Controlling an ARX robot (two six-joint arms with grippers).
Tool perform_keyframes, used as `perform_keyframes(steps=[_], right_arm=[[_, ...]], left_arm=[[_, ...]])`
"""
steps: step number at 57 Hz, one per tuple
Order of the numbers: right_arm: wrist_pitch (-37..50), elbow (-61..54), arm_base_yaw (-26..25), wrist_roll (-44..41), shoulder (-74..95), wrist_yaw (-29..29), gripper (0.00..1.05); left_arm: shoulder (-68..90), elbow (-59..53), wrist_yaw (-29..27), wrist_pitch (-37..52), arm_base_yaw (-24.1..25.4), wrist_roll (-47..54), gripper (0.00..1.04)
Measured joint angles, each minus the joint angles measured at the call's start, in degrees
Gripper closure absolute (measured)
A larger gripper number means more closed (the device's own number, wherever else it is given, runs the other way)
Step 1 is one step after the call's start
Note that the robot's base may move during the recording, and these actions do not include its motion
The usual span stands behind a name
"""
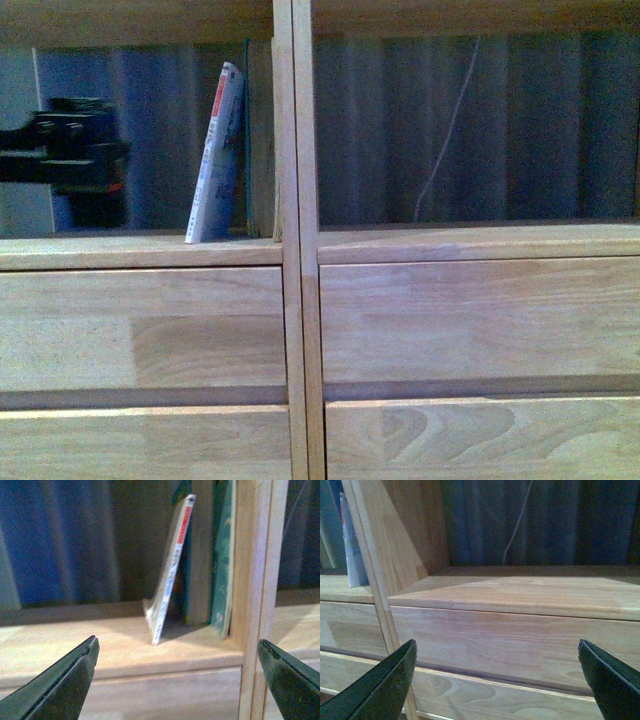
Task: Organize books on shelf
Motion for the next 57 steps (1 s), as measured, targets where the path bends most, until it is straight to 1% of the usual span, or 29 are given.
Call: perform_keyframes(steps=[9,17,19,20,22,23,24,25,26,28,31,32,33,35,36,38,39,40,42,43,45,49,51,54,55,57], right_arm=[[0.0,0.0,0.0,0.0,0.0,0.0,0.07],[0.0,0.0,0.0,0.0,0.0,0.0,0.07],[0.0,0.0,0.0,0.0,0.0,0.0,0.07],[0.0,0.0,0.0,0.0,0.0,0.0,0.07],[0.0,0.0,0.0,0.0,0.0,0.0,0.07],[-2.2,0.3,0.5,-1.0,-0.6,2.0,0.09],[-5.0,0.7,0.9,-1.9,-1.2,4.3,0.12],[-9.7,1.1,1.7,-3.2,-2.4,8.1,0.16],[-10.7,1.2,1.8,-3.9,-2.7,8.9,0.16],[-17.5,0.5,3.1,-5.9,-5.0,13.6,0.24],[-20.7,-1.4,4.4,-7.6,-7.3,16.5,0.31],[-20.9,-1.9,4.7,-7.7,-7.7,16.9,0.33],[-21.1,-2.9,5.3,-8.3,-8.5,17.5,0.36],[-21.0,-4.7,6.6,-9.0,-9.8,18.4,0.43],[-21.0,-5.9,7.2,-9.2,-10.6,19.0,0.48],[-20.8,-7.7,8.1,-9.6,-11.8,20.1,0.54],[-20.7,-7.9,8.2,-9.6,-12.0,20.1,0.55],[-20.6,-8.8,8.6,-9.7,-12.5,20.7,0.59],[-20.4,-9.9,9.2,-9.8,-13.4,21.4,0.64],[-20.3,-10.6,9.6,-9.9,-14.0,21.9,0.67],[-20.2,-12.0,10.4,-10.1,-15.2,22.6,0.74],[-20.2,-13.7,11.6,-10.3,-16.9,23.5,0.85],[-20.1,-14.9,12.4,-10.5,-18.1,24.3,0.93],[-20.1,-16.0,13.1,-10.5,-19.3,25.0,1.01],[-20.2,-16.5,13.4,-10.8,-19.8,25.3,1.02],[-20.2,-17.3,13.8,-10.7,-20.7,25.8,1.01]], left_arm=[[-20.2,-11.2,-0.5,-13.2,2.0,0.9,0.07],[-36.9,-17.5,-0.5,-25.1,4.4,1.2,0.07],[-40.3,-18.1,-1.4,-29.2,4.8,0.5,0.1],[-42.7,-18.1,-1.8,-33.0,5.2,-0.3,0.13],[-47.6,-18.6,0.0,-40.3,6.7,-2.1,0.2],[-50.4,-19.3,2.1,-43.9,8.3,-2.9,0.24],[-51.7,-19.7,2.9,-45.6,9.0,-3.0,0.25],[-54.4,-20.6,3.9,-48.4,10.5,-3.5,0.29],[-56.7,-21.6,4.6,-50.6,11.6,-3.8,0.32],[-59.3,-22.9,4.7,-52.3,12.7,-4.5,0.38],[-61.5,-24.7,4.7,-52.7,13.5,-5.0,0.46],[-62.1,-25.2,5.0,-52.7,13.5,-5.2,0.5],[-62.3,-25.5,5.1,-52.6,13.6,-5.3,0.52],[-63.2,-26.8,5.5,-52.4,13.6,-5.6,0.61],[-63.4,-27.1,5.6,-52.3,13.6,-5.6,0.62],[-64.0,-28.1,5.6,-52.0,13.7,-5.7,0.69],[-64.3,-28.6,5.6,-51.9,13.7,-5.7,0.73],[-64.4,-28.8,5.6,-51.8,13.7,-5.8,0.75],[-65.0,-29.6,5.6,-51.5,13.7,-5.8,0.82],[-65.1,-29.8,5.6,-51.4,13.7,-5.8,0.84],[-65.6,-30.6,5.6,-51.2,13.7,-5.8,0.91],[-66.4,-31.8,5.6,-50.8,13.7,-5.9,1.02],[-66.8,-32.2,5.6,-50.7,13.7,-6.0,1.02],[-67.2,-33.0,5.6,-50.4,13.7,-6.1,1.02],[-67.4,-33.2,5.6,-50.4,13.7,-6.1,1.02],[-67.7,-33.6,5.6,-50.2,13.7,-6.1,1.02]])
